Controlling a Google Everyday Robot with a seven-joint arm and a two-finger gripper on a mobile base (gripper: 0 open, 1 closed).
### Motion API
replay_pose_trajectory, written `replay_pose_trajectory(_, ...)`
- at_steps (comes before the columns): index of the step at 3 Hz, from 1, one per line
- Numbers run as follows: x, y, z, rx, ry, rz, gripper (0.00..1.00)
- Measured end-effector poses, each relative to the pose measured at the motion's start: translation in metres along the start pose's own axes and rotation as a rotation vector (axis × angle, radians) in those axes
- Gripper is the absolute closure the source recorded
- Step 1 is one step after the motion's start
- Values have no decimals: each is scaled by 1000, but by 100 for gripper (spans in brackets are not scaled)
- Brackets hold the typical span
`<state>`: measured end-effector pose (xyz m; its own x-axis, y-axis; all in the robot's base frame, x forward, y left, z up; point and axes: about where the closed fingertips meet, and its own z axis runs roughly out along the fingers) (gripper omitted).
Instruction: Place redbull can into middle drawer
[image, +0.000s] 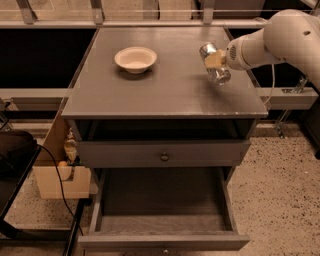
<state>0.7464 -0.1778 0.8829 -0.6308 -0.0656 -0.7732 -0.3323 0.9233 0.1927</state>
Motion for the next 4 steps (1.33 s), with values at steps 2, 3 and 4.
replay_pose_trajectory(2, -7, 5, 0, -13, -5, -26, 100)
replay_pose_trajectory(3, -21, 15, -17, -67, -61, -65, 100)
replay_pose_trajectory(4, -25, 22, -55, -167, -157, -129, 100)
